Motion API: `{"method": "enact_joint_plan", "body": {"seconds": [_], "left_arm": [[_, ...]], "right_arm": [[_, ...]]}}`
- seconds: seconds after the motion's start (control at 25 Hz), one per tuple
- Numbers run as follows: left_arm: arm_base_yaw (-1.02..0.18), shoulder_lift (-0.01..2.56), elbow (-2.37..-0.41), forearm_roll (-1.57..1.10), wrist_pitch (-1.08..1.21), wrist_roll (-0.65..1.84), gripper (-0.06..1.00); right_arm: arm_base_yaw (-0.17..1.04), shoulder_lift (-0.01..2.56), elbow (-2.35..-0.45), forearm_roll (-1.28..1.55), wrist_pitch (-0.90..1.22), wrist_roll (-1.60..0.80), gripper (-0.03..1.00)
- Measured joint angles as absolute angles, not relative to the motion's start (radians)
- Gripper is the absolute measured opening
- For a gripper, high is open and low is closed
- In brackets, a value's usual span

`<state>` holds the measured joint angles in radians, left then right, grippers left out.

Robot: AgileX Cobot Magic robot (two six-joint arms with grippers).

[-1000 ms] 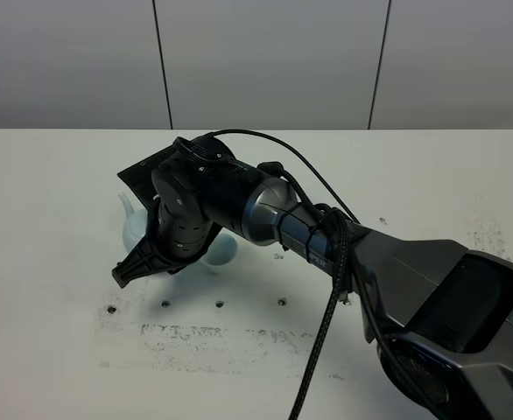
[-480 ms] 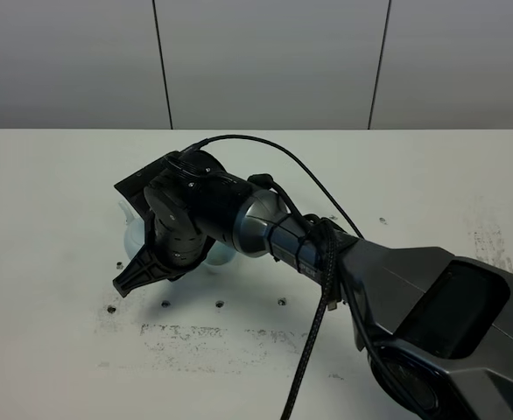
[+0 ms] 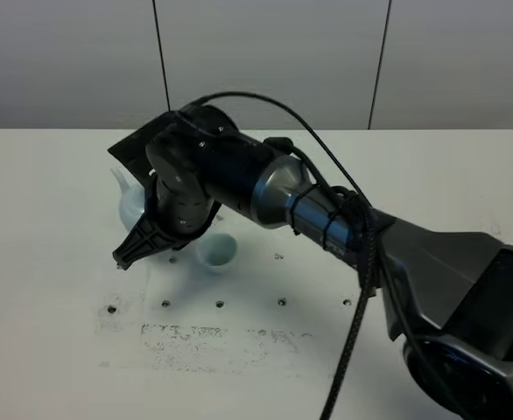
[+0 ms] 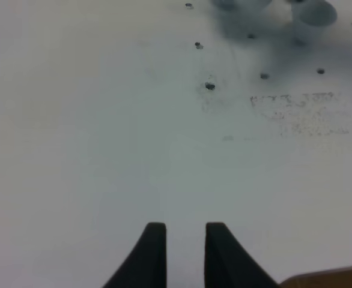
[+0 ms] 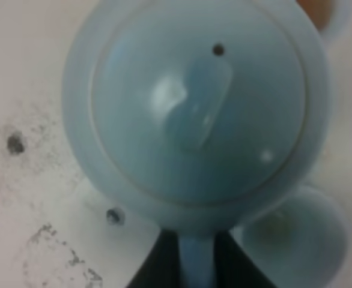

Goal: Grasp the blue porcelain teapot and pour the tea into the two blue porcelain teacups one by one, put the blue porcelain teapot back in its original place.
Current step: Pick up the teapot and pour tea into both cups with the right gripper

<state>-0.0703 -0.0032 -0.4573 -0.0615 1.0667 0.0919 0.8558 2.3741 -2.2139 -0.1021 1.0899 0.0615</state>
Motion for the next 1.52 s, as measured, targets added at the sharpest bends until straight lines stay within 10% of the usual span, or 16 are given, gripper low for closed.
{"method": "enact_joint_plan", "body": {"seconds": [0.32,0.8,1.08,1.52], "left_arm": [[-0.07,-0.003,-0.457,-0.061,1.067,0.092,0.22],[-0.07,-0.003,-0.457,-0.061,1.067,0.092,0.22],[-0.07,-0.003,-0.457,-0.061,1.067,0.092,0.22],[-0.07,-0.003,-0.457,-0.062,1.067,0.092,0.22]], "right_arm": [[0.784,2.259,-2.181,-0.046,1.143,-0.049,0.06],[0.631,1.98,-1.609,-0.02,0.776,-0.521,0.06],[0.62,1.999,-1.596,-0.03,0.76,-1.052,0.06],[0.603,2.111,-1.674,-0.262,0.76,-1.12,0.06]]}}
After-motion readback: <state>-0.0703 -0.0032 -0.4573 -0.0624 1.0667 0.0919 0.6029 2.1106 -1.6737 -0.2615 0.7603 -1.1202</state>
